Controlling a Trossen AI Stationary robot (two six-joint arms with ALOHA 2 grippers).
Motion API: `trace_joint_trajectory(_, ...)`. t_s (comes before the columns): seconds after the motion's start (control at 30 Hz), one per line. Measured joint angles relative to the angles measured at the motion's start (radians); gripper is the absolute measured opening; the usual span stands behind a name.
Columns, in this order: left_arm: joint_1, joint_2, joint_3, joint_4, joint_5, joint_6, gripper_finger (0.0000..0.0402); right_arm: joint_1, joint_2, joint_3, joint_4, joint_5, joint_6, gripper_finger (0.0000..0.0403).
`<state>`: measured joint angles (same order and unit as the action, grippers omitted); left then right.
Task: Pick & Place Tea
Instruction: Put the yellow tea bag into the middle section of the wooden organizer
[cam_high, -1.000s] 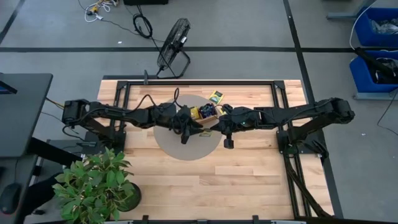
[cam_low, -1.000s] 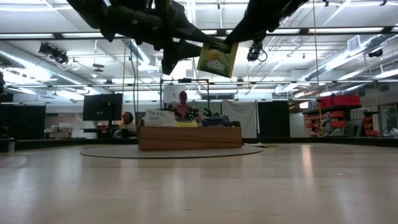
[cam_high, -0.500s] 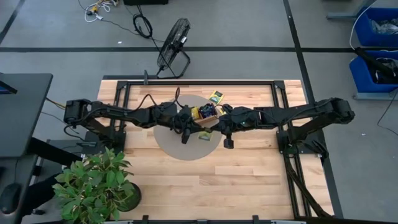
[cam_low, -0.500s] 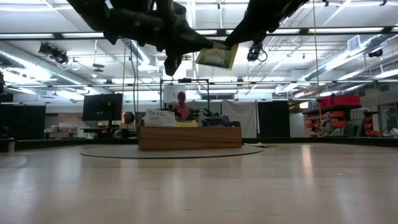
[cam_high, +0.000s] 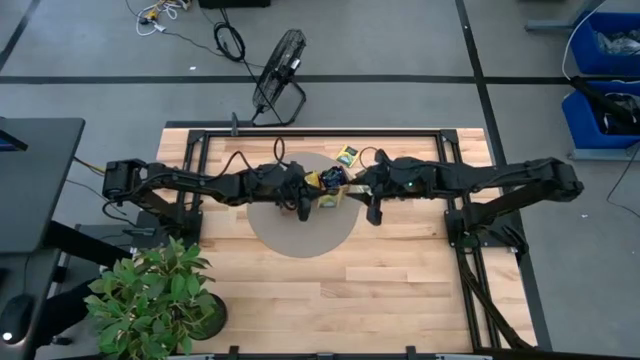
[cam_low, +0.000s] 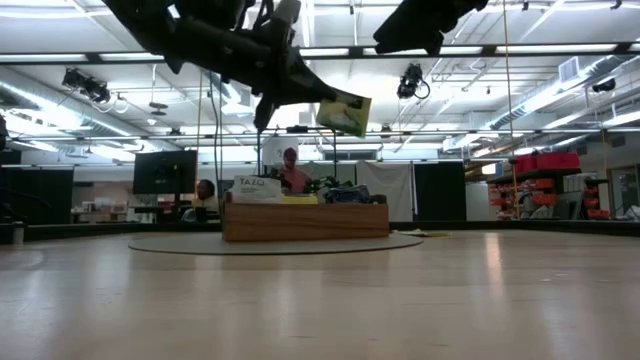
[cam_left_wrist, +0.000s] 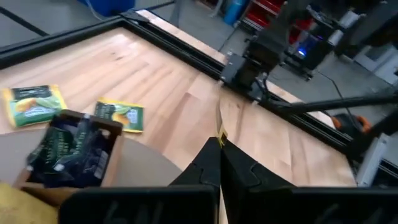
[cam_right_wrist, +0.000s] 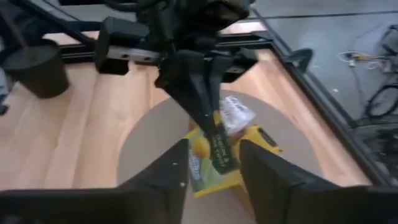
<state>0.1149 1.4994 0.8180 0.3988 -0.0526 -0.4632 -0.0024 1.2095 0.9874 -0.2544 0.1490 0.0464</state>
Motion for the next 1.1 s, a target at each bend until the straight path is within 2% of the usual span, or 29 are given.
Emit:
trace_joint_trajectory(0.17,0.001,0.000,-0.047,0.129,-0.080,-0.023,0.0001,-0.011,-0.014,0.000,-0.022,0.041,0.021,0.0200)
trace_joint_trajectory(0.27,0.001,-0.001,-0.097,0.254,-0.132,-0.024,0.0001,-0.016,-0.013,0.000,-0.056,0.043,0.025,0.0207)
trace_joint_trajectory(0.37,0.004,-0.007,-0.142,0.301,-0.156,-0.030,0.0001,-0.017,-0.013,0.000,-0.076,0.043,0.024,0.0208)
trace_joint_trajectory(0.57,0.014,-0.016,-0.217,0.330,-0.231,-0.017,0.0001,-0.026,-0.025,0.000,-0.099,0.042,0.046,0.0208)
trace_joint_trajectory(0.9,0.110,-0.016,-0.300,0.324,-0.243,-0.035,0.0001,-0.047,-0.031,0.000,-0.138,0.035,0.051,0.0208)
trace_joint_trajectory(1.1,0.150,-0.003,-0.302,0.327,-0.217,-0.017,0.0001,-0.047,-0.031,0.000,-0.148,0.035,0.054,0.0208)
